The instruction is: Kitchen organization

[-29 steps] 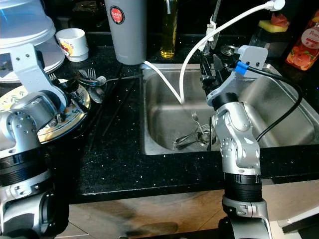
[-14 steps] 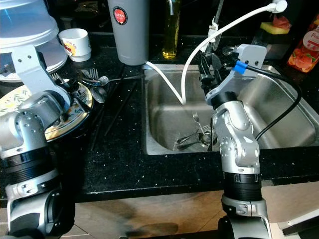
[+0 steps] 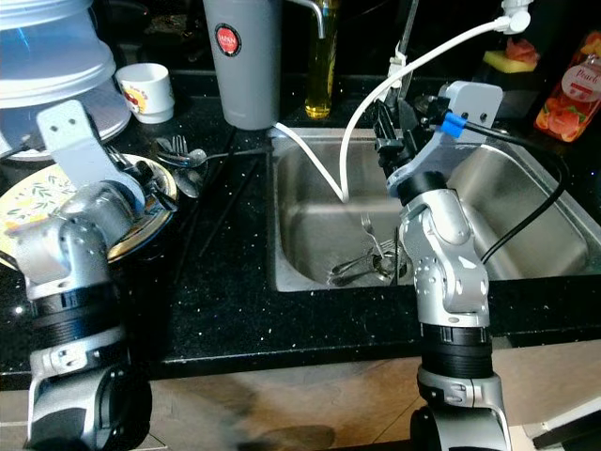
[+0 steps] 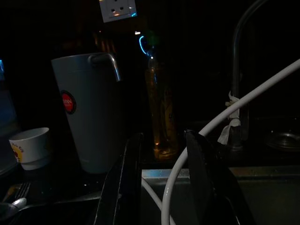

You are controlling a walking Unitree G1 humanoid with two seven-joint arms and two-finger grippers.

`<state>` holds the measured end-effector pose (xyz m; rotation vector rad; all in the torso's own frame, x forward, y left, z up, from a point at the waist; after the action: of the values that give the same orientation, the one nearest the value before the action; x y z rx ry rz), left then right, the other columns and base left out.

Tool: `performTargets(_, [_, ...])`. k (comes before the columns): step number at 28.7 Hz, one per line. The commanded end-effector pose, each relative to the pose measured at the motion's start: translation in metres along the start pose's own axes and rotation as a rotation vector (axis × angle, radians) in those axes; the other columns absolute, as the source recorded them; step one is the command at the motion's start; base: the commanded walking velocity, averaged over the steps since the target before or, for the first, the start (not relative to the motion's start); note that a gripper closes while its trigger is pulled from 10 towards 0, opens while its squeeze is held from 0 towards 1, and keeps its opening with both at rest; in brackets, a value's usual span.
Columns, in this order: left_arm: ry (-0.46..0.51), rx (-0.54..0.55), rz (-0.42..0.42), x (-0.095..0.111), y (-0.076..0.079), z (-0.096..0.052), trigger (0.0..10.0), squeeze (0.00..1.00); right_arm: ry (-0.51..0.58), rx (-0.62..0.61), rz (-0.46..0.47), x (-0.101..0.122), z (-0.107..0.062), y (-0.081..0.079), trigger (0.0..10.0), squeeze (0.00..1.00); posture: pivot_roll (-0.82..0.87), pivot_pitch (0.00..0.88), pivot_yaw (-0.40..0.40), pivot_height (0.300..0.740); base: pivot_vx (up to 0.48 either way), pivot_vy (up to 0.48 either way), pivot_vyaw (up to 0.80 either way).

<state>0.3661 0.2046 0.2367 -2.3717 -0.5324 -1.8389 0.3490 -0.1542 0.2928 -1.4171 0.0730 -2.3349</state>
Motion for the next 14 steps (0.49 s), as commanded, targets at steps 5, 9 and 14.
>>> performTargets(5, [-0.165,0.052,-0.035,-0.033,-0.006,0.01,10.0,0.0,-0.012,-0.003,0.016,-0.004,0.0,0.0,10.0,0.0,0.15,0.054,-0.036,0.74,0.0,0.0,0.0])
performTargets(9, [-0.272,0.065,0.002,-0.062,-0.014,0.021,0.2,0.0,-0.012,-0.008,0.02,-0.005,0.0,0.0,10.0,0.0,0.15,0.058,-0.028,0.74,0.0,0.0,0.0])
performTargets(14, [-0.287,0.089,0.056,-0.069,-0.023,0.023,0.0,0.0,-0.009,-0.018,0.024,-0.005,-0.001,0.002,10.0,0.0,0.15,0.061,-0.021,0.74,0.0,0.0,0.0])
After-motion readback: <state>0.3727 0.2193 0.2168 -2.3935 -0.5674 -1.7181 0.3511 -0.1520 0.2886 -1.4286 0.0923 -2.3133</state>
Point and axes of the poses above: a point about 5 cm out from each wrist's last joint towards the gripper, its own z axis pointing out of the wrist towards the gripper, its own x axis along the axis of the wrist's last joint, y = z × x, the point moved 2 cm from there along z, pointing out of the wrist towards the gripper, and after that the axes turned 7 degrees about z, right-handed, at the moved point
